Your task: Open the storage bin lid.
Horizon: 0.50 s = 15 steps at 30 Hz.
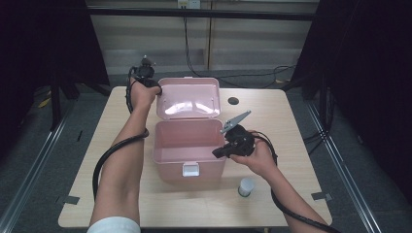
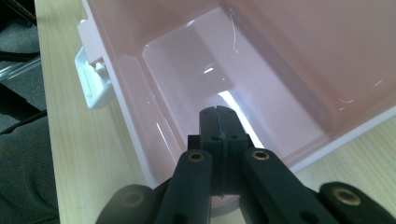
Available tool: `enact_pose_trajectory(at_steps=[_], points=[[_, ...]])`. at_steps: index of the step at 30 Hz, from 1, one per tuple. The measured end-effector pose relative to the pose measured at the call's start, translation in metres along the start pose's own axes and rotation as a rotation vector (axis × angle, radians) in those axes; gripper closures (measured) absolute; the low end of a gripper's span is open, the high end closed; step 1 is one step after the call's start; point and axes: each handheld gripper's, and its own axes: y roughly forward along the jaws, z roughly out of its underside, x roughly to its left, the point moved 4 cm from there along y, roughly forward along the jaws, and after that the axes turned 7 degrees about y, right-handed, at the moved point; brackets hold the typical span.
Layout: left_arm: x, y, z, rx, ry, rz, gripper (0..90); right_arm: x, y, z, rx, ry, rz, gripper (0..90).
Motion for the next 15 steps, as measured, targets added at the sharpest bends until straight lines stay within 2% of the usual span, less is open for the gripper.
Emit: enact_pose_trajectory(at_steps=[15], points=[[0.003,0.014,0.009,0.016,-0.012,-0.006,82.5,0.000,0.000,0.000,-0.002,-0.003,0.000,90.0]])
